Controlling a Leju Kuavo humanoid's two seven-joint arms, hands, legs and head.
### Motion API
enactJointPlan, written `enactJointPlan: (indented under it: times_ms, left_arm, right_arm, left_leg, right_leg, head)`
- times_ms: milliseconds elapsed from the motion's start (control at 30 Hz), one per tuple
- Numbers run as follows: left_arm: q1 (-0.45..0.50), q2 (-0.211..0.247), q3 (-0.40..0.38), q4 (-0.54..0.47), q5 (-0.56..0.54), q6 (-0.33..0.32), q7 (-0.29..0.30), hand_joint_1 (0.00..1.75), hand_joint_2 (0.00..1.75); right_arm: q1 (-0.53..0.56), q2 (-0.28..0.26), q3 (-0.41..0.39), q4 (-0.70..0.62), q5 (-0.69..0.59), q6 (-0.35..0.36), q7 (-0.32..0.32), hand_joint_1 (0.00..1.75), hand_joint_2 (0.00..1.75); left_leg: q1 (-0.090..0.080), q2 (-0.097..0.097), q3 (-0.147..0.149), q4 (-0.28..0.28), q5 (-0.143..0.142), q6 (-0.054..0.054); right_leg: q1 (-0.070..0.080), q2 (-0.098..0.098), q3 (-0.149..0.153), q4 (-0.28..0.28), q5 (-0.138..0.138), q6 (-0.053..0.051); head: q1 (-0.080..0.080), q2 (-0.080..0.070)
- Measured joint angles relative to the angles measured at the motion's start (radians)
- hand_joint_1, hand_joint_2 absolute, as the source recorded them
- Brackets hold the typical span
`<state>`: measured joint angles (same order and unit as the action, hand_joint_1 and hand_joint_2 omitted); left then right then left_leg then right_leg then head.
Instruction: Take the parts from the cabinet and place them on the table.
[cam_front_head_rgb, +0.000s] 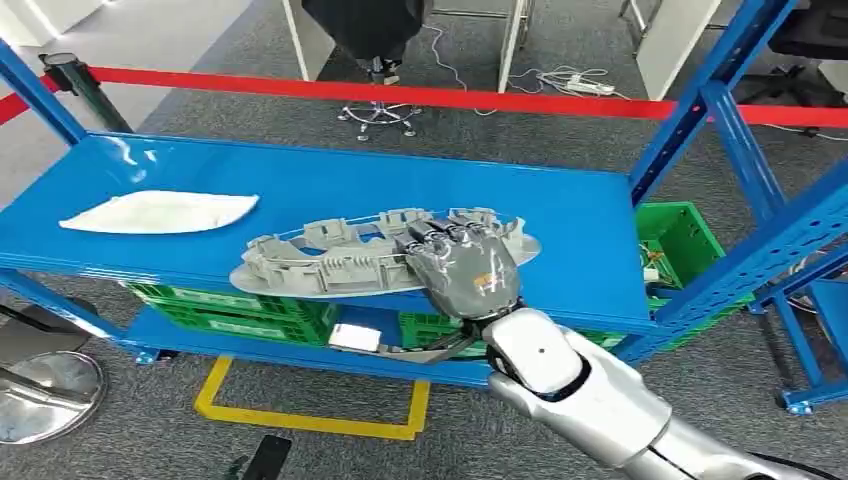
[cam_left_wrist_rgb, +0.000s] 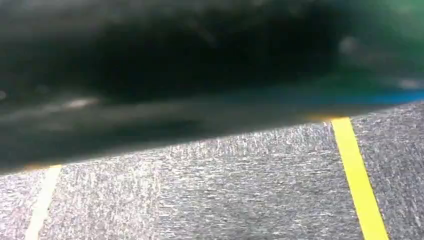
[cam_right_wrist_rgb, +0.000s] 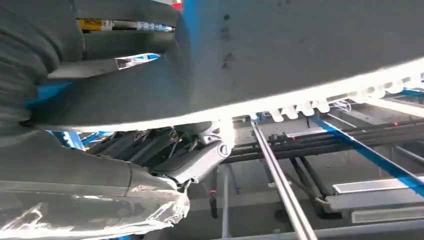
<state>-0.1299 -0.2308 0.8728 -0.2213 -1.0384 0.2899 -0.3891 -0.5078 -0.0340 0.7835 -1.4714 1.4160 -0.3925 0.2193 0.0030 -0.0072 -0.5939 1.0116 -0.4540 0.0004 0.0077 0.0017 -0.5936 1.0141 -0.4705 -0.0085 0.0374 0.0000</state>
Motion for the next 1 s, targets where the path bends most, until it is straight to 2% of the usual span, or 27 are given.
enactJointPlan:
  times_ms: [100,133,167,200,267,300,333,367,433,467,500,533,600,633,667,700,767,800,833,867,900,967,1000]
  left_arm:
    - [0.002,-0.003,0.0,0.0,0.0,0.0,0.0,0.0,0.0]
    - [0.0,-0.002,0.0,0.0,0.0,0.0,0.0,0.0,0.0]
    - [0.0,-0.002,0.0,0.0,0.0,0.0,0.0,0.0,0.0]
    - [0.0,-0.002,0.0,0.0,0.0,0.0,0.0,0.0,0.0]
    - [0.001,0.0,0.0,0.0,0.0,0.0,0.0,0.0,0.0]
    - [0.003,0.0,0.0,0.0,0.0,0.0,0.0,0.0,0.0]
    - [0.004,0.001,0.0,0.0,0.0,0.0,0.0,0.0,0.0]
    - [0.004,0.001,0.0,0.0,0.0,0.0,0.0,0.0,0.0]
    - [0.002,0.003,0.0,0.0,-0.008,0.0,0.0,0.0,0.0]
    - [0.0,0.003,-0.002,0.0,-0.009,0.0,0.0,0.0,0.0]
    - [-0.003,0.003,-0.003,0.0,-0.01,0.0,0.0,0.0,0.0]
    - [-0.006,0.002,-0.007,0.0,-0.016,-0.003,0.0,0.0,0.0]
    - [-0.006,0.002,-0.017,0.0,-0.029,-0.006,0.008,0.0,0.0]
    - [-0.007,0.002,-0.021,0.0,-0.032,-0.01,0.012,0.0,0.0]
    - [-0.01,0.002,-0.024,0.0,-0.037,-0.015,0.012,0.0,1.75]
    - [-0.014,0.002,-0.026,0.0,-0.042,-0.021,0.012,0.0,1.75]
    - [-0.018,0.003,-0.034,0.0,-0.043,-0.031,0.012,0.0,1.75]
    - [-0.018,0.003,-0.037,0.0,-0.043,-0.035,0.012,0.0,1.75]
    - [-0.017,0.005,-0.039,0.0,-0.042,-0.039,0.012,0.0,1.75]
    - [-0.017,0.006,-0.041,0.0,-0.041,-0.042,0.011,0.0,1.75]
    - [-0.018,0.006,-0.042,0.0,-0.041,-0.044,0.01,0.0,1.75]
    - [-0.021,0.006,-0.043,0.0,-0.04,-0.044,0.009,0.0,1.75]
    - [-0.021,0.005,-0.043,0.0,-0.039,-0.04,0.009,0.0,1.75]
  right_arm:
    - [0.002,0.002,-0.001,0.0,0.0,-0.001,0.0,1.75,1.75]
    - [0.001,0.003,-0.002,0.0,0.0,-0.001,0.0,1.75,1.75]
    - [0.001,0.005,-0.002,0.0,0.0,-0.001,0.0,1.75,1.75]
    - [-0.001,0.008,-0.003,0.0,0.0,-0.001,0.0,1.75,1.75]
    - [0.002,0.009,-0.003,0.0,0.001,0.0,0.0,1.75,1.75]
    - [0.003,0.009,-0.003,0.0,0.001,0.0,0.0,1.75,1.75]
    - [0.004,0.009,-0.002,0.0,0.002,-0.001,0.0,1.75,1.75]
    - [0.003,0.009,-0.003,0.0,0.005,-0.001,0.0,1.75,1.75]
    - [0.001,0.015,-0.003,0.0,0.021,-0.015,-0.01,1.75,1.75]
    - [-0.004,0.019,-0.003,0.0,0.023,-0.021,-0.013,1.75,1.75]
    - [-0.012,0.026,-0.003,0.0,0.03,-0.029,-0.019,1.75,1.75]
    - [-0.02,0.032,-0.004,-0.001,0.036,-0.034,-0.024,1.75,1.75]
    - [-0.034,0.055,-0.004,-0.013,0.056,-0.057,-0.045,1.75,1.75]
    - [-0.043,0.066,-0.002,-0.018,0.064,-0.068,-0.053,1.75,1.75]
    - [-0.05,0.076,0.001,-0.023,0.074,-0.076,-0.062,1.75,1.75]
    - [-0.058,0.085,0.004,-0.028,0.079,-0.082,-0.068,1.75,1.75]
    - [-0.067,0.099,0.009,-0.031,0.084,-0.092,-0.088,1.75,1.75]
    - [-0.068,0.105,0.015,-0.031,0.083,-0.105,-0.108,1.75,1.75]
    - [-0.069,0.111,0.023,-0.031,0.084,-0.114,-0.122,1.75,1.75]
    - [-0.07,0.118,0.035,-0.035,0.087,-0.115,-0.129,1.75,1.75]
    - [-0.072,0.124,0.042,-0.04,0.09,-0.114,-0.131,1.75,1.75]
    - [-0.084,0.138,0.055,-0.05,0.092,-0.111,-0.132,1.75,1.75]
    - [-0.093,0.142,0.061,-0.053,0.092,-0.11,-0.131,1.75,1.75]
  left_leg:
    - [0.005,0.002,-0.002,-0.005,0.007,-0.016]
    - [0.003,0.001,-0.002,-0.003,0.001,-0.022]
    - [0.004,0.003,-0.007,0.012,-0.015,-0.025]
    - [0.005,0.002,-0.026,0.057,-0.048,-0.028]
    - [0.007,0.002,-0.099,0.217,-0.124,-0.035]
    - [0.007,0.002,-0.13,0.282,-0.143,-0.037]
    - [0.008,0.003,-0.138,0.296,-0.133,-0.04]
    - [0.008,0.003,-0.127,0.271,-0.104,-0.041]
    - [0.013,0.003,-0.057,0.122,-0.013,-0.041]
    - [0.015,0.004,-0.019,0.042,0.02,-0.041]
    - [0.011,0.004,-0.007,0.014,0.004,-0.04]
    - [0.012,0.003,-0.011,0.011,0.0,-0.029]
    - [0.007,0.002,-0.016,0.011,0.002,-0.019]
    - [0.011,0.003,-0.015,0.006,0.006,-0.011]
    - [0.014,0.004,-0.012,0.003,0.008,-0.006]
    - [0.015,0.004,-0.012,0.003,0.008,0.001]
    - [0.014,0.003,-0.013,0.004,0.008,0.005]
    - [0.013,0.004,-0.013,0.004,0.008,0.005]
    - [0.013,0.004,-0.013,0.004,0.008,0.006]
    - [0.012,0.003,-0.012,0.004,0.008,0.006]
    - [0.01,0.003,-0.012,0.004,0.007,0.006]
    - [0.009,0.001,-0.009,0.004,0.007,0.005]
    - [0.007,0.001,-0.011,0.004,0.006,0.003]
  right_leg:
    - [0.003,0.004,-0.008,0.004,0.003,-0.004]
    - [-0.005,0.003,-0.001,-0.01,0.01,-0.012]
    - [-0.007,0.001,0.003,-0.014,0.012,-0.014]
    - [-0.008,0.0,0.004,-0.015,0.013,-0.018]
    - [-0.007,-0.001,0.003,-0.014,0.012,-0.019]
    - [-0.007,-0.001,0.003,-0.013,0.012,-0.019]
    - [-0.008,-0.001,0.003,-0.012,0.012,-0.018]
    - [-0.008,0.0,0.003,-0.01,0.011,-0.018]
    - [-0.01,0.001,0.004,-0.004,0.007,-0.014]
    - [-0.01,0.002,0.003,0.0,0.003,-0.01]
    - [0.0,0.005,-0.005,0.011,0.0,-0.004]
    - [-0.001,0.007,-0.013,0.012,0.002,-0.001]
    - [-0.004,0.006,-0.015,0.008,0.007,0.007]
    - [-0.004,0.006,-0.016,0.009,0.005,0.011]
    - [-0.006,0.006,-0.027,0.024,-0.01,0.016]
    - [-0.007,0.003,-0.048,0.068,-0.039,0.021]
    - [-0.009,0.003,-0.122,0.224,-0.107,0.026]
    - [-0.009,0.003,-0.158,0.294,-0.13,0.027]
    - [-0.009,0.003,-0.178,0.33,-0.133,0.027]
    - [-0.009,0.003,-0.171,0.311,-0.108,0.024]
    - [-0.008,0.003,-0.144,0.251,-0.068,0.018]
    - [-0.005,0.003,-0.051,0.067,0.015,0.002]
    - [0.0,0.001,-0.028,0.024,0.001,-0.004]
  head:
    - [0.0,0.0]
    - [-0.001,0.0]
    - [-0.002,0.0]
    - [-0.007,0.0]
    - [-0.007,0.0]
    - [-0.008,0.0]
    - [-0.008,0.0]
    - [-0.008,0.0]
    - [-0.008,0.0]
    - [-0.008,0.0]
    - [-0.008,0.0]
    - [-0.01,0.0]
    - [-0.01,0.0]
    - [-0.008,0.0]
    - [-0.01,0.0]
    - [-0.002,0.0]
    - [-0.002,0.0]
    - [0.0,0.0]
    - [-0.002,0.0]
    - [-0.001,0.0]
    - [-0.001,0.0]
    - [-0.002,0.0]
    - [-0.003,0.0]
